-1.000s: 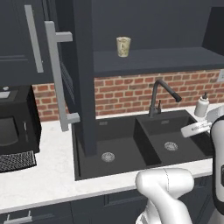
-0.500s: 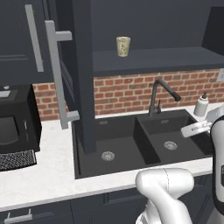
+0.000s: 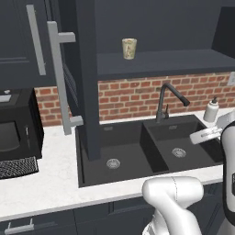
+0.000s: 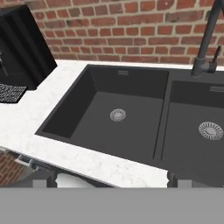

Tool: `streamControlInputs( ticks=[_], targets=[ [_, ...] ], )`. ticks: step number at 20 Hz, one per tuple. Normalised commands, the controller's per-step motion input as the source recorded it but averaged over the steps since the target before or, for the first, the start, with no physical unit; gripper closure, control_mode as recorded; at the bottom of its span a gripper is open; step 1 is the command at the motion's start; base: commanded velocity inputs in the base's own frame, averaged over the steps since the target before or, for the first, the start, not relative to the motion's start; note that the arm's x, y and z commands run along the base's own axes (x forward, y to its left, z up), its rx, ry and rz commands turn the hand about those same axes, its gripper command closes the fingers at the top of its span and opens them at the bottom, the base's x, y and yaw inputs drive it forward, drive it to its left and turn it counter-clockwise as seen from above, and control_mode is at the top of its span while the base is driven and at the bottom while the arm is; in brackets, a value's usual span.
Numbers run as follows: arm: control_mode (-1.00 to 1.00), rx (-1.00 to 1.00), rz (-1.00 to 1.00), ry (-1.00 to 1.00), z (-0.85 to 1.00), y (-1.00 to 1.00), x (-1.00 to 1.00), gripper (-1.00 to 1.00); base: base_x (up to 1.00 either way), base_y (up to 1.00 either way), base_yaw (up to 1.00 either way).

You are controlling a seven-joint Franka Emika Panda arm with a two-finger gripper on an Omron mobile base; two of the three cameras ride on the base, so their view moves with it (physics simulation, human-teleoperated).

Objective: Gather all objects into one cabinet and sort the glasses and bowls to opposite sides.

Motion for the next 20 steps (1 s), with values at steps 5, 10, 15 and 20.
streamControlInputs(
  ticks=[5,10,15,20],
  targets=[
    [-1.0,0.11,0.01,-0.09,0.09,0.01,0.0,-1.0,0.0,0.0,0.0],
    [-1.0,0.21,0.12,-0.28,0.59,0.03,-0.06,-1.0,0.0,0.0,0.0],
    [-1.0,0.02,0.01,-0.3,0.83,0.19,-0.26,-1.0,0.0,0.0,0.0],
    [-1.0,-0.05,0.0,-0.21,0.85,0.44,-0.25,-1.0,0.0,0.0,0.0]
  ],
)
